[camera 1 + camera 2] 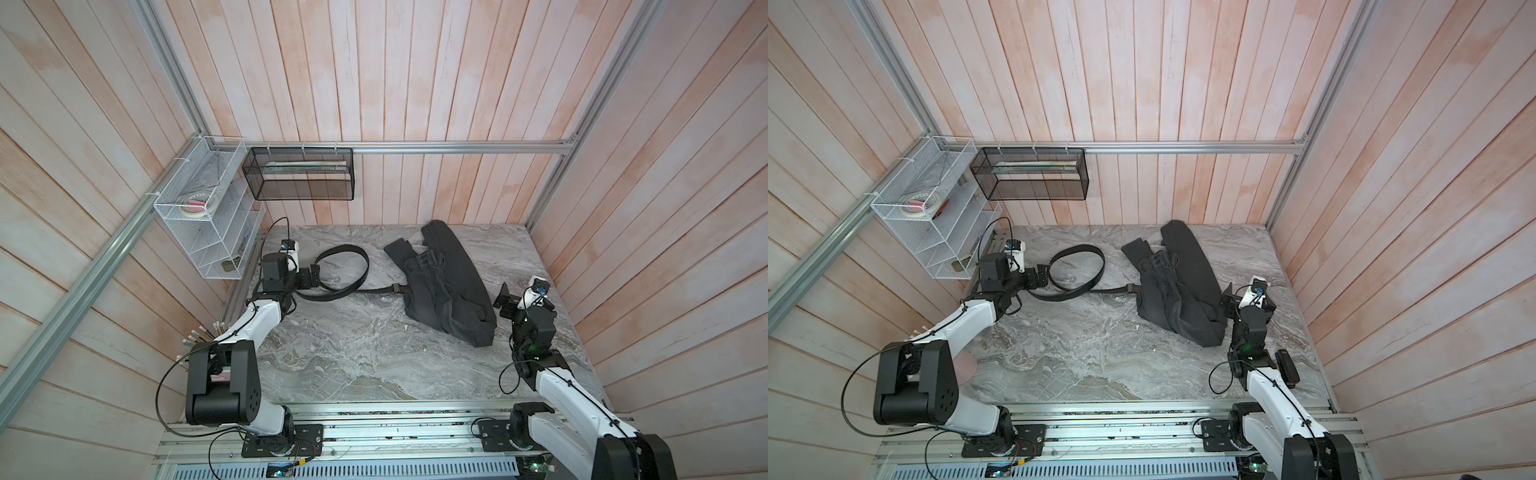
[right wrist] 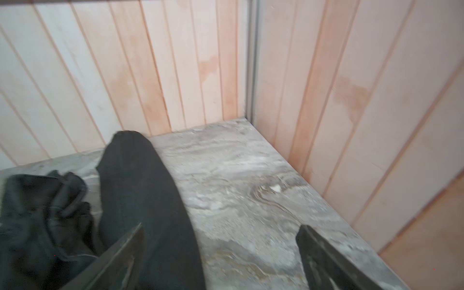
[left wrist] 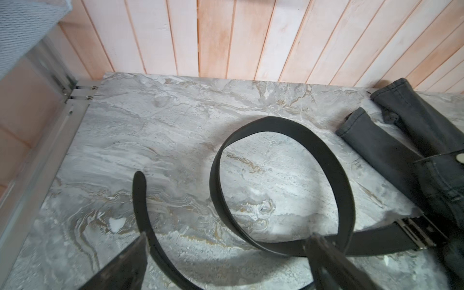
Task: Remove the belt from the trousers
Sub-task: Place the belt at the center of the board, then reset both arms
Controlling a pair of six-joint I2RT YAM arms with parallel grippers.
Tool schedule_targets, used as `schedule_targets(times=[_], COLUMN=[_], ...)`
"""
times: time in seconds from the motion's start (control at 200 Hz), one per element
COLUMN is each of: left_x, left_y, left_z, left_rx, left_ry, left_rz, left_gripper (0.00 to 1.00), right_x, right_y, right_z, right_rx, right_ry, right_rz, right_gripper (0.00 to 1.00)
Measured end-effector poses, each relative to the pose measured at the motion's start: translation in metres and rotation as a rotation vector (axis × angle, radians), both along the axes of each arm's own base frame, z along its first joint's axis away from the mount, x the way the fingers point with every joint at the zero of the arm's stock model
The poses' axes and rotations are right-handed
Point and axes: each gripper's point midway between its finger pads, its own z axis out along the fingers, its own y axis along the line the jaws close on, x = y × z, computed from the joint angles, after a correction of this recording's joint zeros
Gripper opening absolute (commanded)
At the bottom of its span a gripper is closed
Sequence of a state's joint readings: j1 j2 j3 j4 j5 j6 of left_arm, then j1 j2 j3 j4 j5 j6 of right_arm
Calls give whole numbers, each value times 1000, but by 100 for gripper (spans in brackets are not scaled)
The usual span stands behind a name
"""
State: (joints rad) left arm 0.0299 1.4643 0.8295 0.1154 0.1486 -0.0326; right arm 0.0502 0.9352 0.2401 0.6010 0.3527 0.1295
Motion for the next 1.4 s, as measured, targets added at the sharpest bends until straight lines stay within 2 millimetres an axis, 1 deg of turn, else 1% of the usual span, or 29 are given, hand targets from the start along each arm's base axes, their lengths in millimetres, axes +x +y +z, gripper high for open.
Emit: schedule_targets(times=[0.05, 0.095, 0.16, 0.235, 0.305, 0.37, 0.495, 0.595, 0.665, 0.73, 0.785, 0.83, 0.9, 0.965, 1.4], left_x=[-8, -14, -22, -28, -35, -41, -53, -62, -65, -67, -66, -63, -58, -57, -57], left_y=[3, 5, 8, 11, 12, 12, 16, 23, 27, 29, 29, 28, 28, 27, 27], left_z=[-4, -10, -18, -27, -36, -41, -41, -47, -52, -58, -55, -48, -39, -34, -32], left_rx=[9, 17, 26, 21, 16, 17, 23, 24, 22, 17, 14, 14, 14, 14, 14], left_ry=[-17, -31, -47, -73, -96, -123, -218, -272, -295, -297, -308, -333, -362, -383, -391], left_rz=[14, 24, 40, 55, 61, 65, 81, 105, 117, 121, 115, 112, 107, 103, 102], left_gripper=[100, 100, 100, 100, 100, 100, 100, 100, 100, 100, 100, 100, 100, 100, 100], right_x=[-8, -13, -17, -15, -9, -4, 5, 12, 18, 22, 24, 30, 42, 44, 44], right_y=[-7, -9, -8, -3, 3, 8, 11, 14, 15, 15, 16, 15, 12, 9, 9], right_z=[-15, -25, -38, -48, -52, -51, -48, -50, -55, -64, -71, -68, -51, -42, -42], right_rx=[-5, -12, -27, -34, -37, -39, -49, -63, -69, -73, -71, -70, -66, -64, -54], right_ry=[15, 23, 33, 51, 48, 29, -7, -23, -28, -19, 9, 12, -41, -76, -77], right_rz=[-23, -26, -11, 21, 57, 83, 100, 121, 131, 134, 137, 135, 124, 115, 112], right_gripper=[98, 98, 98, 98, 98, 98, 98, 98, 98, 98, 98, 98, 98, 98, 98])
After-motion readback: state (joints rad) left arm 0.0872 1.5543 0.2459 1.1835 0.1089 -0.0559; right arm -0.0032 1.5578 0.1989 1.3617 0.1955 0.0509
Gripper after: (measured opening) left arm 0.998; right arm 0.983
